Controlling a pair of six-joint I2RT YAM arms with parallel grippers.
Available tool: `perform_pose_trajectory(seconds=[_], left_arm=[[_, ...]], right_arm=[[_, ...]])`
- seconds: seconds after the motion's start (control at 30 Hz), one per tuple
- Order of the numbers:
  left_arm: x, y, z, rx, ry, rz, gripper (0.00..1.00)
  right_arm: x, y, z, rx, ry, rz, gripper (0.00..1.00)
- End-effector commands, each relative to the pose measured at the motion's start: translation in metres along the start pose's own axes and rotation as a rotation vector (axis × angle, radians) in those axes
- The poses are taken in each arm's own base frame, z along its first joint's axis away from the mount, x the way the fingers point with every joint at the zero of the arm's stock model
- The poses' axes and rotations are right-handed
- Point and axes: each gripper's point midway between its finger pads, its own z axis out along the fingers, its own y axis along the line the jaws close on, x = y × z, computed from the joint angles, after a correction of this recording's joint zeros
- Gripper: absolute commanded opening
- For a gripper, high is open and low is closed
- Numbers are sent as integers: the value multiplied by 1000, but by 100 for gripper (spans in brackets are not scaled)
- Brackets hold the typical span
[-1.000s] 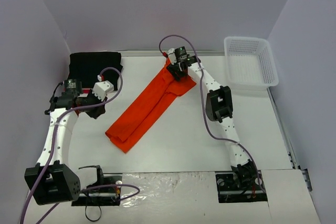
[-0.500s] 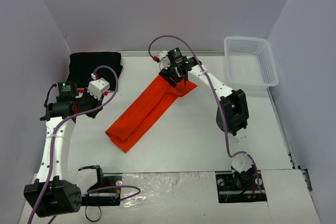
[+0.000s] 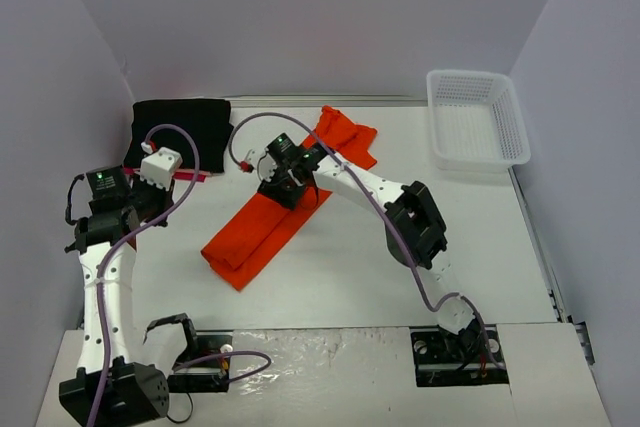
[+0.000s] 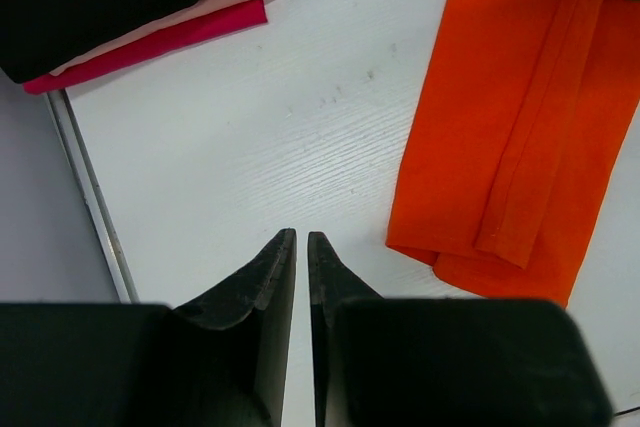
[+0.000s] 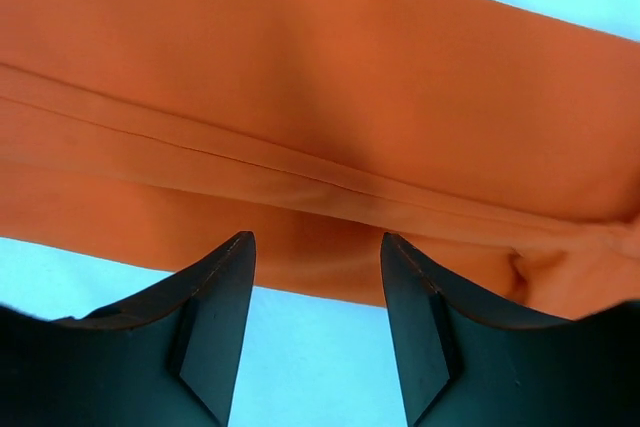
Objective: Fold and stack the t-shirts
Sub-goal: Rotate the tshirt 90 degrees
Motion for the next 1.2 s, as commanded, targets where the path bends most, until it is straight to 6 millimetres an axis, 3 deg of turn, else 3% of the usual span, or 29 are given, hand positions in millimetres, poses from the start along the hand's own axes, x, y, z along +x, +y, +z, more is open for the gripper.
perform_pose_trajectory(seconds=[0.0,0.07,0.23,0.3,0.5,0.7,0.8,0.83,0.87,0.93,0.97,1.17], left_arm=[[-5,8,-2,-41,-26,-24,10],[-4,9,-1,-45,-28,-32,10],[-2,8,-1,-39,-24,-28,10],[-2,5,0,-24,-31,-22,10],[1,3,0,-20,-34,-15,10],[3,3,1,-17,-29,-14,10],[2,3,1,-14,-34,-12,10],[0,2,1,-11,-39,-10,10],[-1,1,1,-4,-43,-8,10],[-4,1,1,5,-49,-8,10],[-6,0,1,15,-55,-7,10],[-12,-7,0,64,-71,18,11]], right_arm=[[-16,44,0,-80,-10,-46,49],[-17,64,7,-107,-1,-69,48],[-9,92,26,-142,41,-98,47],[-3,100,34,-157,62,-103,37],[10,114,44,-184,99,-111,25],[35,121,55,-202,162,-107,20],[61,125,52,-212,223,-111,20],[64,124,44,-212,230,-120,20],[81,124,41,-217,268,-114,20],[89,124,29,-218,281,-114,20],[106,124,25,-224,318,-109,20],[139,110,-8,-197,374,-78,20]])
